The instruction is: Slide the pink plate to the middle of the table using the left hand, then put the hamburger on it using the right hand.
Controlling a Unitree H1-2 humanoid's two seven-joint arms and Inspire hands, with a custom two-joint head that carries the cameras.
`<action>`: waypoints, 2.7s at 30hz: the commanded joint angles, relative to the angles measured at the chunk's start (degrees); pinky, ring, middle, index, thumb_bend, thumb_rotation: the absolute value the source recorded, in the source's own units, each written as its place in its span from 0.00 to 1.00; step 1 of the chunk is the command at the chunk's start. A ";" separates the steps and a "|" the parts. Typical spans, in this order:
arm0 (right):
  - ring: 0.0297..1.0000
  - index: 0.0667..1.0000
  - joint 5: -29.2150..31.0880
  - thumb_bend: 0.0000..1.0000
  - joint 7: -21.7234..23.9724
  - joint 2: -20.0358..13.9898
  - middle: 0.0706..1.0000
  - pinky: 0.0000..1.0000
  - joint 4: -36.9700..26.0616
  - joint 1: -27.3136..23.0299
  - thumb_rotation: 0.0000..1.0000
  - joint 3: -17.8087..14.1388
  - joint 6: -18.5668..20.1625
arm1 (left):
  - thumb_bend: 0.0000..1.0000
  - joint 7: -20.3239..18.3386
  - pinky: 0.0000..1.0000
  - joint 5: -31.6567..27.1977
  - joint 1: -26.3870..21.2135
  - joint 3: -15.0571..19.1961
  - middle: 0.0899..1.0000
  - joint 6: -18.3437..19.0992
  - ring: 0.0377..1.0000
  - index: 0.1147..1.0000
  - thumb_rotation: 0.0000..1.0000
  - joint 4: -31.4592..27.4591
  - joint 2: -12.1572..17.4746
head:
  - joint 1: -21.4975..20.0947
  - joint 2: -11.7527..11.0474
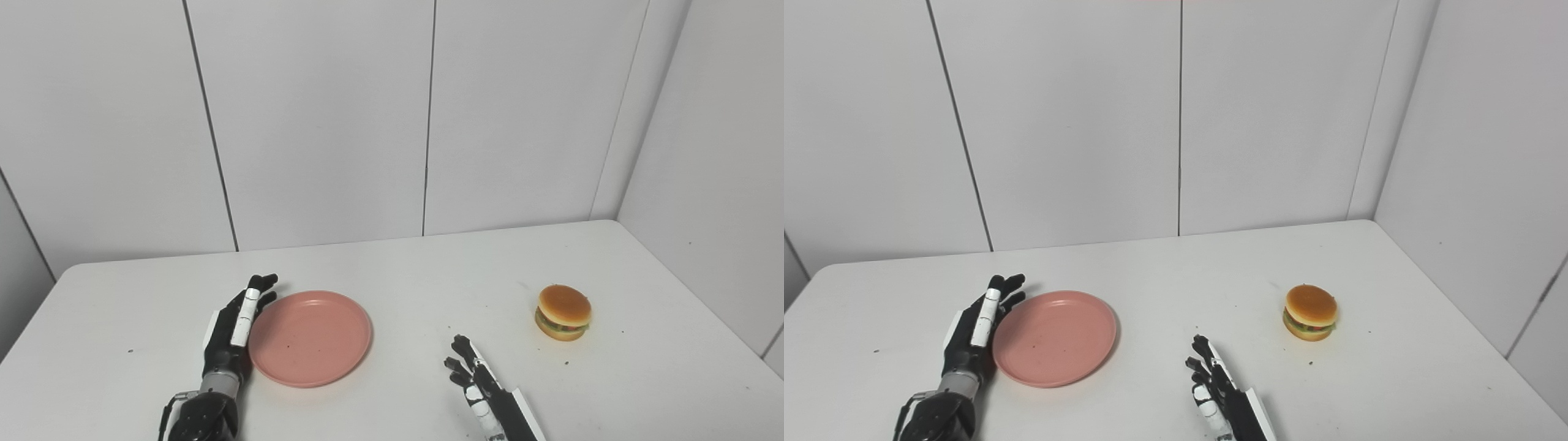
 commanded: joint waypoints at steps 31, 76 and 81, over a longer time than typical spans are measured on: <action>0.91 0.92 -11.45 0.66 -6.40 3.52 0.93 0.90 -0.20 -0.58 0.98 4.00 0.20 | 0.80 -0.45 0.98 1.22 0.43 -2.03 0.84 1.59 0.85 0.67 0.87 -4.17 -1.66 | -2.92 0.80; 0.75 0.71 -54.67 0.76 -6.25 -23.87 0.75 0.77 0.56 -25.96 0.79 -3.72 11.80 | 0.82 -1.73 0.96 -0.62 0.39 -2.31 0.85 3.64 0.86 0.68 0.87 -5.39 -2.26 | -3.73 0.85; 0.76 0.72 -55.19 0.76 -8.16 -25.45 0.75 0.78 5.45 -26.71 0.79 -3.20 12.06 | 0.82 -1.46 0.94 -0.22 0.38 -2.54 0.85 3.81 0.86 0.68 0.88 -5.64 -2.28 | -3.73 0.85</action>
